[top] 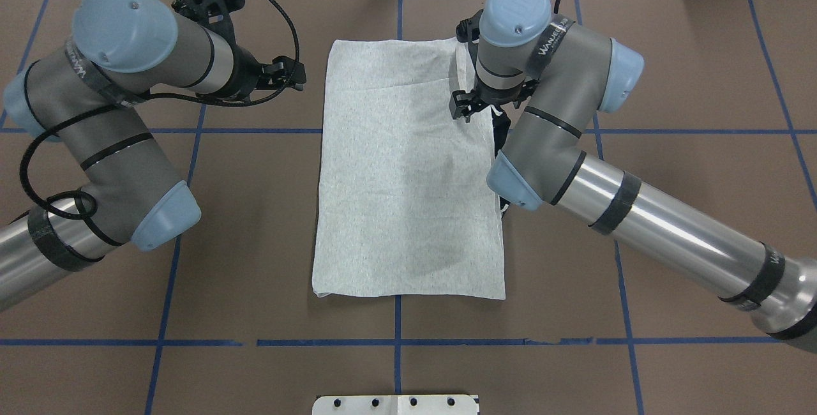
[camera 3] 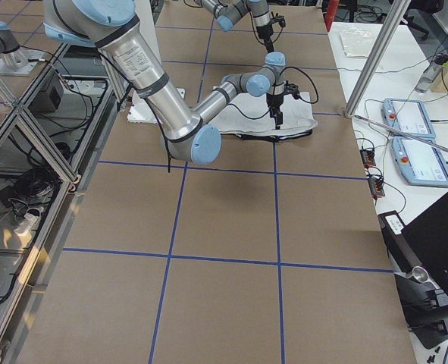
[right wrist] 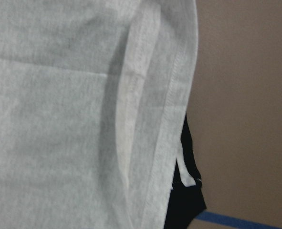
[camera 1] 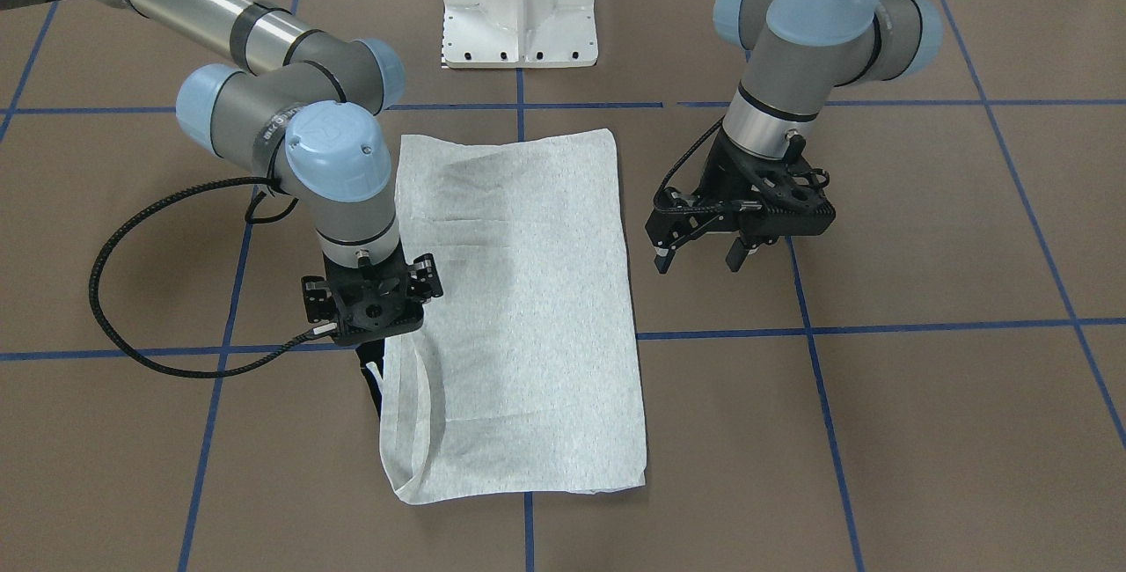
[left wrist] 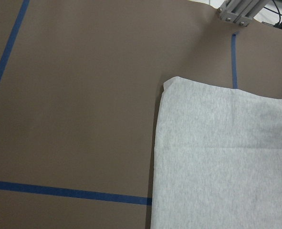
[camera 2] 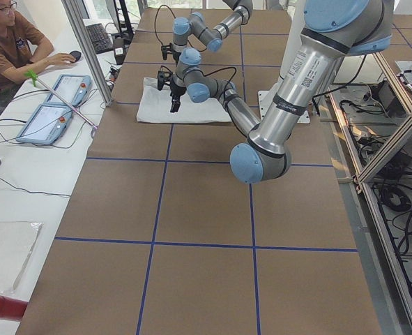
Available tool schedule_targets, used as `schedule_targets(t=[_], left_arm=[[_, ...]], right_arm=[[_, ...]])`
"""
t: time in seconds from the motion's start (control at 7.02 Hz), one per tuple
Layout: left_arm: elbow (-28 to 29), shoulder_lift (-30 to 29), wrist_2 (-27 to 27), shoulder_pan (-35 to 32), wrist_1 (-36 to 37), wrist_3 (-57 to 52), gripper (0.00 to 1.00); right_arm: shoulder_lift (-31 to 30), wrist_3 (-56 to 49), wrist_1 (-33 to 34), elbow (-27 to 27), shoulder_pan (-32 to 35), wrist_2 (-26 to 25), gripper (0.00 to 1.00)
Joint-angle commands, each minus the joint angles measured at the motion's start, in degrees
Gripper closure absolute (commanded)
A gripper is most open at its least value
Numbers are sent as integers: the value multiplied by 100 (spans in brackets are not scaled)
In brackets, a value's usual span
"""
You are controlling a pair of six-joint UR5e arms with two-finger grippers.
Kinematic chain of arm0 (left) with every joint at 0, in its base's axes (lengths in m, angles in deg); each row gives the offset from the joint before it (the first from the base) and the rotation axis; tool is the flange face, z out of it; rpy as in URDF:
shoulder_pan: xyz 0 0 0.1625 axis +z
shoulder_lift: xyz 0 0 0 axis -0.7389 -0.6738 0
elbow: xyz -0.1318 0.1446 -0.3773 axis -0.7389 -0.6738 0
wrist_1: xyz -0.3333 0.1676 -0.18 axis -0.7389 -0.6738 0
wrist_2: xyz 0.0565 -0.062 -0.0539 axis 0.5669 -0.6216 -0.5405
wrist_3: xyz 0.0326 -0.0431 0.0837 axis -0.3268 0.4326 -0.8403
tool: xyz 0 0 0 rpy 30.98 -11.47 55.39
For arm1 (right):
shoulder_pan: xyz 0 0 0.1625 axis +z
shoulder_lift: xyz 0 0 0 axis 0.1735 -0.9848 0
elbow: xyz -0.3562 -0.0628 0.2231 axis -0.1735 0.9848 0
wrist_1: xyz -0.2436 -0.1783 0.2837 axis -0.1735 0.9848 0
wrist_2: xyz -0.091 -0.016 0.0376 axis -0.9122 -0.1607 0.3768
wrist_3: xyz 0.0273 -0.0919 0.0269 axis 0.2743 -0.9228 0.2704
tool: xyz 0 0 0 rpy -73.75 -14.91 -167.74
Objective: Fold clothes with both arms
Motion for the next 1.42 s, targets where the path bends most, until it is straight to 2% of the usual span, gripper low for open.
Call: schedule_targets(t=[0.0, 0.14, 0.43, 1.28], left_arm=[[-20, -11, 40, -18, -8, -1, 0], [-46, -63, 145, -18, -8, -1, 0], [-47, -90, 146, -10, 1, -1, 0], [-38, -125, 137, -9, -8, -1, 0]], right_arm=[[639, -5, -623, 1141, 4, -31, 0], [650, -5, -851, 1371, -4, -39, 0], [615, -84, -871, 1478, 57, -74, 0], [158, -805, -880, 1584, 523, -92, 0]])
